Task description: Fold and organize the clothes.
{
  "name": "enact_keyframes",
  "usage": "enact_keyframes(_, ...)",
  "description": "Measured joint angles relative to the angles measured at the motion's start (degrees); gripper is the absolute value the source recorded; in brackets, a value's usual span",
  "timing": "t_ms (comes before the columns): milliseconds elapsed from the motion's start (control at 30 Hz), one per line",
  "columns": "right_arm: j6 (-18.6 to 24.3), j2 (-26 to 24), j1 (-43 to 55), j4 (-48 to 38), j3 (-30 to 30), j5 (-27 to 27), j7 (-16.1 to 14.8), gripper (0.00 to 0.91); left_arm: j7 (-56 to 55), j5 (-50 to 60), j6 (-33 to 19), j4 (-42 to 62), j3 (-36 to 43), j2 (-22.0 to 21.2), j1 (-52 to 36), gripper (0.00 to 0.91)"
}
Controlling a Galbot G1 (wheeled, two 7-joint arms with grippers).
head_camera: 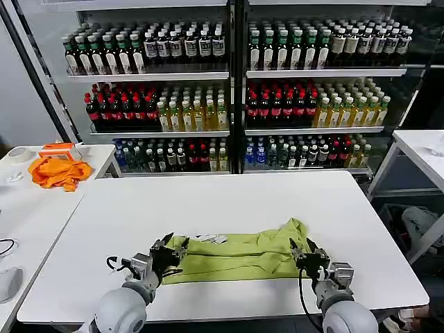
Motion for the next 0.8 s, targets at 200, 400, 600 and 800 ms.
enact_keyframes(200, 0.3, 0.6, -1.8, 1.0, 0.7, -1.1, 0.0, 0.907, -3.4, 1.0, -0.6, 0.2, -0.2, -3.6, 2.0, 0.907)
enact_keyframes(400, 0.5, 1.2, -2.8, 1.2, 0.9, -1.6, -0.1, 0.907, -6.3, 2.3, -1.0, 1.6, -0.3, -7.7, 3.4, 0.907)
enact_keyframes(600, 0.7, 1.5, -3.1, 1.3, 1.0, -2.0, -0.1, 0.907, -8.6, 3.5, -1.9, 3.0, -0.5, -11.3, 4.7, 0.514)
enact_keyframes(800, 0.8, 1.6, -3.4, 1.5, 1.1, -2.0, 0.0, 0.907, -10.2, 4.5, -3.2, 4.3, -0.6, -14.1, 5.6, 0.02)
